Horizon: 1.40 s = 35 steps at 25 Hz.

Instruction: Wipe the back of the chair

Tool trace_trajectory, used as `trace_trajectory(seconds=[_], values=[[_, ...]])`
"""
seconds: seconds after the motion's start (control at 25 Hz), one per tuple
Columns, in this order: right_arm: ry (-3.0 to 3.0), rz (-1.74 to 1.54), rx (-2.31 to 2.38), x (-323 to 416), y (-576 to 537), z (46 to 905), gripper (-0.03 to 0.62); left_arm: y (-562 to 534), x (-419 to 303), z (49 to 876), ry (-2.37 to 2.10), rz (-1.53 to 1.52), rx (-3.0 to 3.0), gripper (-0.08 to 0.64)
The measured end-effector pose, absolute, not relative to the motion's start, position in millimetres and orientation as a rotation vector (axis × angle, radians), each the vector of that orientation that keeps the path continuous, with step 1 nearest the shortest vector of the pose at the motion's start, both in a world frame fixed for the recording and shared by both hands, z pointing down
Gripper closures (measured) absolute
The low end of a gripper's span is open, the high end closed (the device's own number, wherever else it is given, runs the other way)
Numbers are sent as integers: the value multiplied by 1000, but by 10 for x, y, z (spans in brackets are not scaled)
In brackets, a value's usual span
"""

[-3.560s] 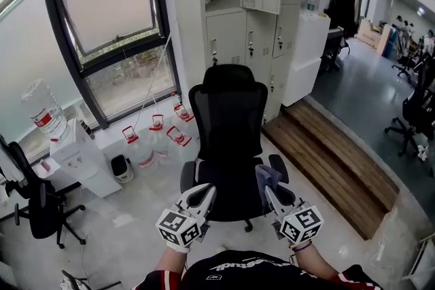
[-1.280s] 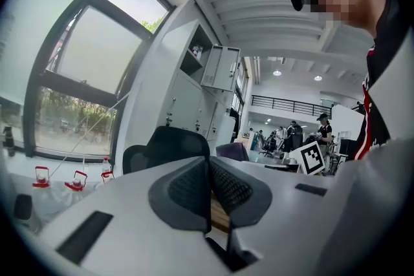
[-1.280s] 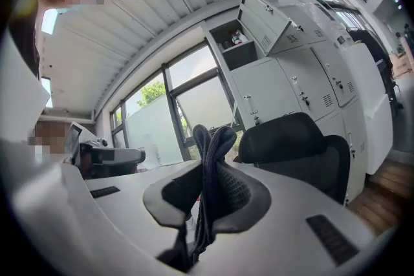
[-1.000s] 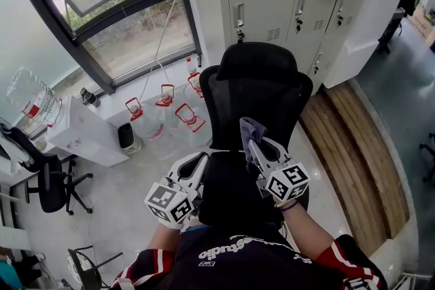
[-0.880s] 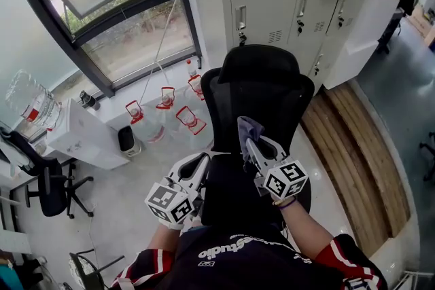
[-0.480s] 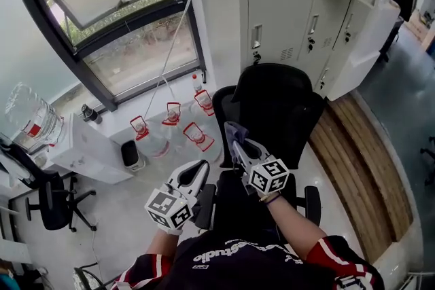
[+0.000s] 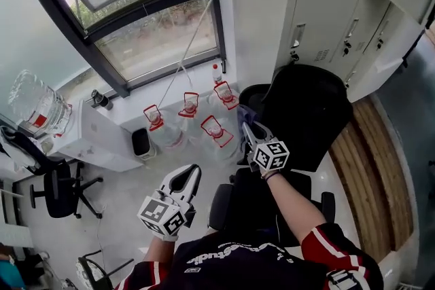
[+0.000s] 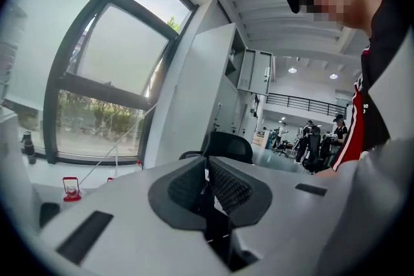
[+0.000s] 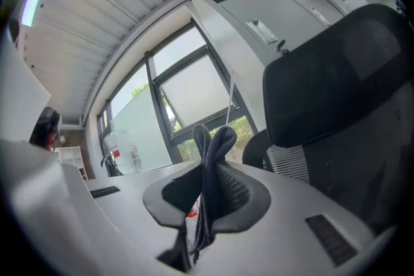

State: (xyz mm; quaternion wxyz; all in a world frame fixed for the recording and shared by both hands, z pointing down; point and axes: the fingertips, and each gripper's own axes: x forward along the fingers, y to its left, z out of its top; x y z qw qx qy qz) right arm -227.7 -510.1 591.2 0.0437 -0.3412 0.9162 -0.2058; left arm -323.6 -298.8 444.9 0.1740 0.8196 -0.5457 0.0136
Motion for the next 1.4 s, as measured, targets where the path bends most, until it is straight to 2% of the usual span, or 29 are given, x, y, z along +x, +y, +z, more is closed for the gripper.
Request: trace_trajectory(seconds=[0.36, 0.76, 1.4], values=[[2826, -666, -1200, -2325, -5804, 6531, 528, -2878, -3574, 4580, -1637, 75, 2219, 523], [2793, -653, -1297, -1746, -5974, 6627, 529, -2912, -3136, 4527, -1584, 36, 2254, 523], [2674, -637, -1478, 75, -6064, 6664, 529, -2995, -2028, 4480, -1538, 27, 2332, 523]])
